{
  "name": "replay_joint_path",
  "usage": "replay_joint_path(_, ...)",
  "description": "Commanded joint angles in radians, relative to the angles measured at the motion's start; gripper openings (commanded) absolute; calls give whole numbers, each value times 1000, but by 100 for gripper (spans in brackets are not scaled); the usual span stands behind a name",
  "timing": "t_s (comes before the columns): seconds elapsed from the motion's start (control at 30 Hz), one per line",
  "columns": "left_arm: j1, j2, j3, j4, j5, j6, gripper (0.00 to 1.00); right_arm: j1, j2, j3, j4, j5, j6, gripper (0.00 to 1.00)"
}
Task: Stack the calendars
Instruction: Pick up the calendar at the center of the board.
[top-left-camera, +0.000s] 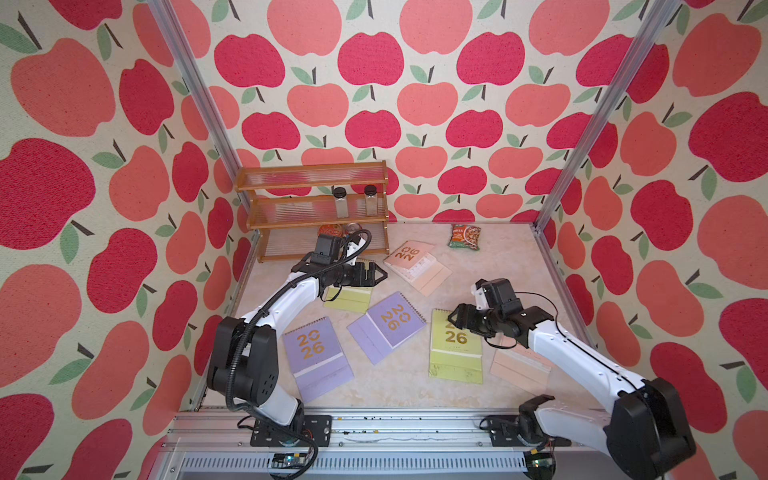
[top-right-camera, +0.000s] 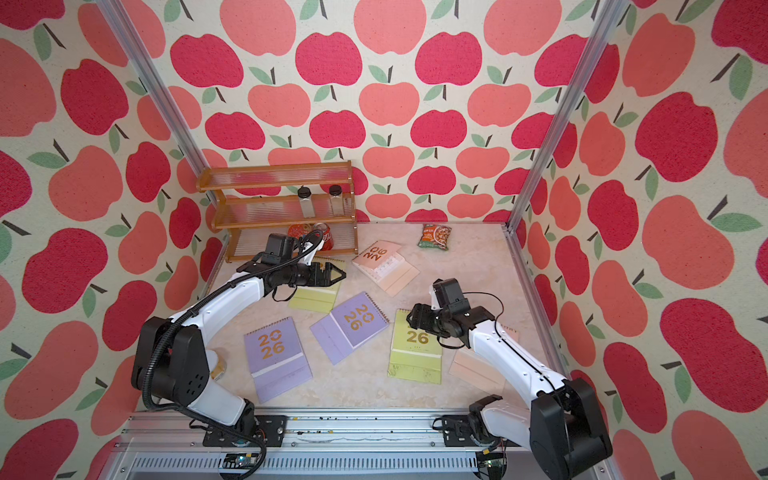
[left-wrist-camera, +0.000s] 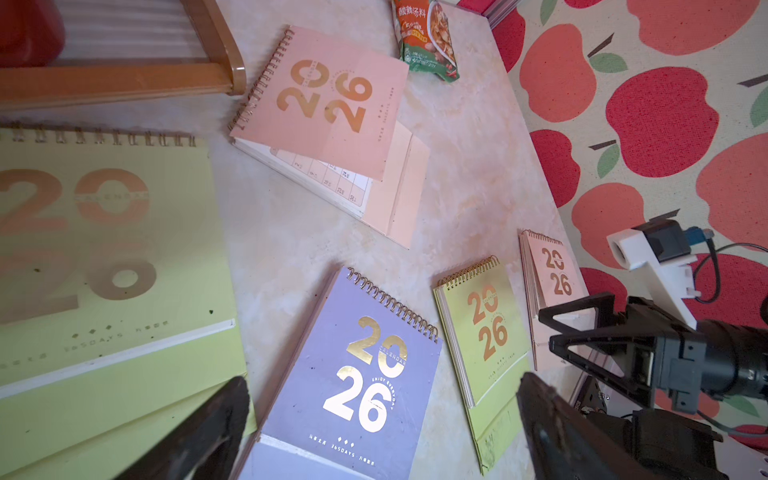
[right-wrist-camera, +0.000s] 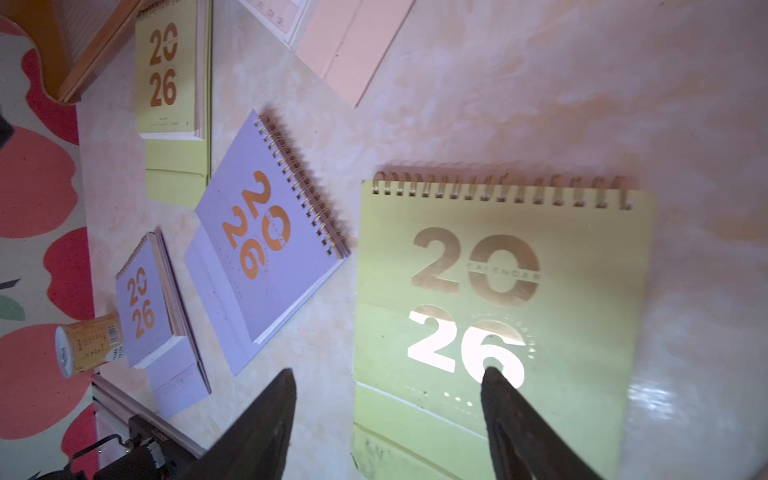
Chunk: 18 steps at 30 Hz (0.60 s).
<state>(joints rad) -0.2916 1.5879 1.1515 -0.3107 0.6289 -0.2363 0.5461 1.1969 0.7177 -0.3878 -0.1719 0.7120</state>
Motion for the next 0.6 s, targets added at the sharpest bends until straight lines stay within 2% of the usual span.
replay_joint_path(0.0, 0, 26, -21, -16, 19, -23, 97, 101, 65, 5, 111, 95, 155, 73)
replay_joint_path(0.23, -6, 95, -25, -5, 9, -33, 96, 209, 241, 33, 255, 75, 256, 72)
replay_joint_path(0.57, -37, 178, -55, 16, -50, -48, 93, 260, 373, 86, 335, 32, 294, 72)
